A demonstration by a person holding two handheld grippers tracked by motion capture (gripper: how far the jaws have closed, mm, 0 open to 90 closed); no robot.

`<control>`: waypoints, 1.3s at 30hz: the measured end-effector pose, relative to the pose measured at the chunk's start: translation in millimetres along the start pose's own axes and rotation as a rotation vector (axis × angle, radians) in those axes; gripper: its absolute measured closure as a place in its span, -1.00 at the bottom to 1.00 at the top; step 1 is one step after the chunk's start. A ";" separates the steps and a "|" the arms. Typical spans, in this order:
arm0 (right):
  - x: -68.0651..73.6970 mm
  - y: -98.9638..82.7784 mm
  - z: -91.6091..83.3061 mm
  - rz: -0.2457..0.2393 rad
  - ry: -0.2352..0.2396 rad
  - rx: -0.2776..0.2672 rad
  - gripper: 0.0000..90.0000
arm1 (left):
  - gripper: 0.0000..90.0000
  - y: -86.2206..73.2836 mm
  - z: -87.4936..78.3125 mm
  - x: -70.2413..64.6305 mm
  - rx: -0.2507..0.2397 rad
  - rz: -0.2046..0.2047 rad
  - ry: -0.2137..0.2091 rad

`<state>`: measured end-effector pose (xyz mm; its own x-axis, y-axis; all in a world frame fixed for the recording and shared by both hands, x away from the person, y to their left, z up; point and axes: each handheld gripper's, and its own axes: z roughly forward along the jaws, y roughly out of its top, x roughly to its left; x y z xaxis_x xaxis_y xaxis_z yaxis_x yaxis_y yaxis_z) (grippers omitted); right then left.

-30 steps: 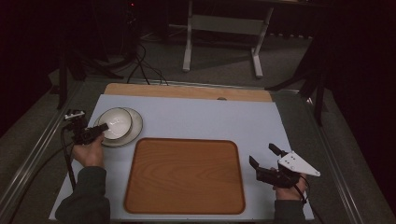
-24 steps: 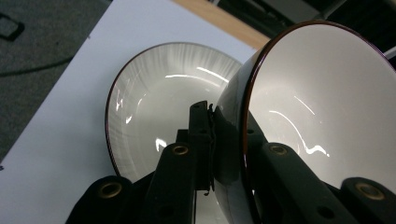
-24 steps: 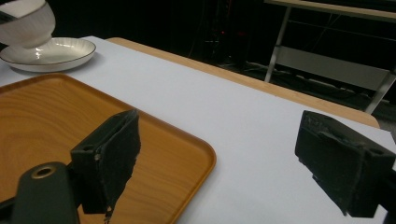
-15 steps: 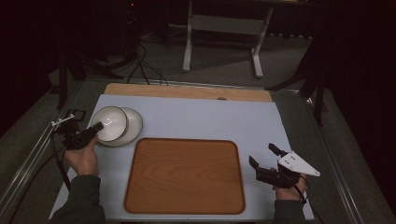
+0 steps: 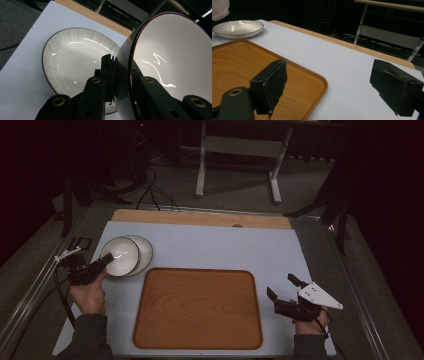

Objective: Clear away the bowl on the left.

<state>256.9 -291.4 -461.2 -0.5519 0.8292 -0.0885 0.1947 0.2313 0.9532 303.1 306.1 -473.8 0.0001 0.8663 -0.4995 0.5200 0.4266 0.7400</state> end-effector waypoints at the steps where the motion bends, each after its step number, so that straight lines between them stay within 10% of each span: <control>1: 0.0 0.0 -0.1 0.000 0.001 -0.001 -0.69 | 0.83 -0.1 -1.5 -0.8 0.003 0.005 -0.005; 39: 2.0 1.2 -0.5 -0.021 0.009 -0.002 -0.69 | 0.82 8.6 -31.5 -48.7 0.006 0.102 -0.129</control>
<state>255.6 -289.8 -460.1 -0.5629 0.8196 -0.1062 0.1810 0.2477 0.9518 280.7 275.9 -428.9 0.1630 0.8643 -0.4758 0.5165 0.3362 0.7876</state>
